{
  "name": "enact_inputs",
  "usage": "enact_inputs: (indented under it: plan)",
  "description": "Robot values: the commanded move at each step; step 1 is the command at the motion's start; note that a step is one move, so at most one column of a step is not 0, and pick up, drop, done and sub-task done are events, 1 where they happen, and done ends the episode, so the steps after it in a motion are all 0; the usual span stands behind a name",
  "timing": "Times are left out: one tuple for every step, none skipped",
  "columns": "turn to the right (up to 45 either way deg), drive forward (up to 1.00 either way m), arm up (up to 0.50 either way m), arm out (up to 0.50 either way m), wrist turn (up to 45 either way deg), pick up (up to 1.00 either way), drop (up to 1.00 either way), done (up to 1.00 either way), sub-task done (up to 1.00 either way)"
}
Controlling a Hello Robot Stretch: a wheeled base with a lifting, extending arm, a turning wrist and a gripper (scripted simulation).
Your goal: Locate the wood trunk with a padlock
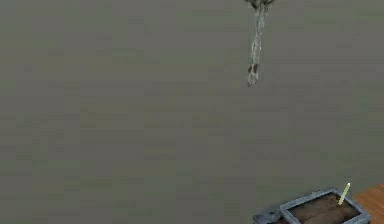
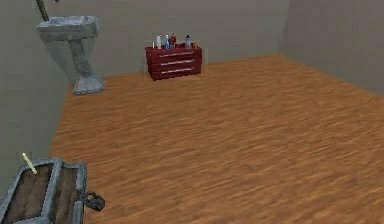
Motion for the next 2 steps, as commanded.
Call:
enact_inputs:
  plan:
    - [42.0,0.00,0.00,0.00,0.0,0.00,0.00,0.00,0.00]
    - [0.0,0.00,0.00,0.00,0.0,0.00,0.00,1.00,0.00]
